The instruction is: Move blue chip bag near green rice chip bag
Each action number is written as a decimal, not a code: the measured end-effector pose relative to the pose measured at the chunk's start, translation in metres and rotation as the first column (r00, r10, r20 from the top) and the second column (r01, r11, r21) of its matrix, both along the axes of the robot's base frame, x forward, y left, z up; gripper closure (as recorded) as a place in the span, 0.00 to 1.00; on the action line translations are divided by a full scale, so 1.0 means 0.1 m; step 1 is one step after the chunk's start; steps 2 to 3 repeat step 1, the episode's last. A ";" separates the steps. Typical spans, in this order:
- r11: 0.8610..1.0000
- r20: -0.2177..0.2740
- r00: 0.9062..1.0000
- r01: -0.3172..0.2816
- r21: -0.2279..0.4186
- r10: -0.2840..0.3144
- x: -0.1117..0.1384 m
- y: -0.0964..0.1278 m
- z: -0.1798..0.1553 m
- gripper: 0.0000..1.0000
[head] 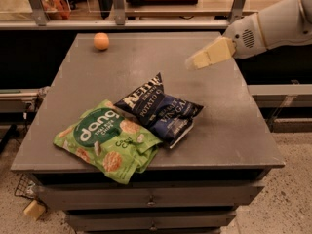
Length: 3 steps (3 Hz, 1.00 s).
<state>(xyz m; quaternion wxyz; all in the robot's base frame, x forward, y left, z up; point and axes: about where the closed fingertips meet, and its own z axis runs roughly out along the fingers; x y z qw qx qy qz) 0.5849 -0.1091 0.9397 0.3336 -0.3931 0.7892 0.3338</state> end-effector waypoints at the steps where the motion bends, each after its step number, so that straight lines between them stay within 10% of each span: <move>1: 1.000 0.016 1.000 0.001 0.003 -0.001 0.02 0.00 0.08 0.00; 3: 1.000 0.016 1.000 0.001 0.003 -0.001 0.02 0.00 0.08 0.00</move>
Offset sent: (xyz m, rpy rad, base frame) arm 0.0000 0.0000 0.0000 0.0000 0.0000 0.0000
